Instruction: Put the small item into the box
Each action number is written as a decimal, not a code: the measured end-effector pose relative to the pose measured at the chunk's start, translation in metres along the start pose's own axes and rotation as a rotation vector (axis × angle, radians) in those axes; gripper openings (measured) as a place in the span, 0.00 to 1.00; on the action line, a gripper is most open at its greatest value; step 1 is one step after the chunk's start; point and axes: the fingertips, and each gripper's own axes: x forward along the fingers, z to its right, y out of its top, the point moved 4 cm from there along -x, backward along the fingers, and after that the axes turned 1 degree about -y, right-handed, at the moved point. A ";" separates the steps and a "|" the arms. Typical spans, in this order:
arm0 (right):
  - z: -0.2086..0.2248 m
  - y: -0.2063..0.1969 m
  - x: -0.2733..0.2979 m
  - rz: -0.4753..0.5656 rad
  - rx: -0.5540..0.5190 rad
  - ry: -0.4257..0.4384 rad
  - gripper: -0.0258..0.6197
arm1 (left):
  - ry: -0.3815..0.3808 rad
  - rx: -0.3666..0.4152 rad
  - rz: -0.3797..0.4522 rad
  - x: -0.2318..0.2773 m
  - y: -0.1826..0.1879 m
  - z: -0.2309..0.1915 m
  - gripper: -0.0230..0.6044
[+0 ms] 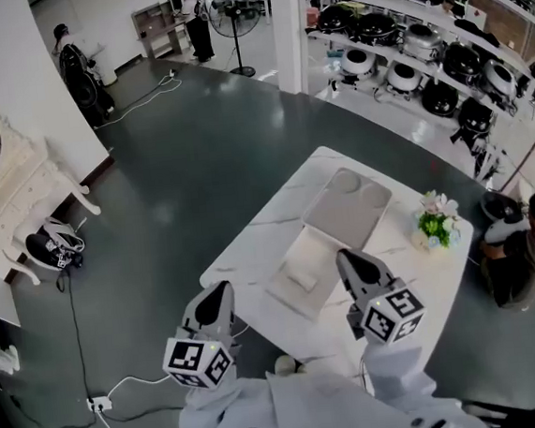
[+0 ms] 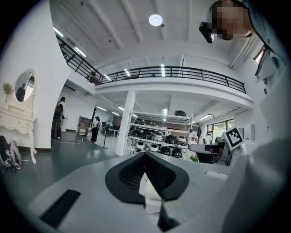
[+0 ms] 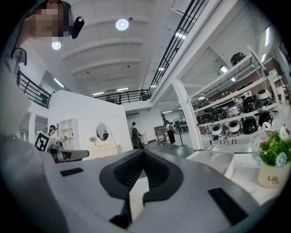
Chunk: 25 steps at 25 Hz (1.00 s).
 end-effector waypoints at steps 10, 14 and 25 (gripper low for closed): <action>0.005 -0.002 -0.008 0.006 -0.001 -0.031 0.03 | 0.021 0.010 0.009 -0.006 -0.001 -0.001 0.03; 0.005 -0.001 -0.008 0.009 -0.004 -0.032 0.03 | 0.032 0.011 0.011 -0.008 0.001 -0.003 0.03; 0.007 0.001 -0.016 0.023 -0.009 -0.049 0.03 | 0.046 0.014 0.012 -0.011 0.002 -0.003 0.03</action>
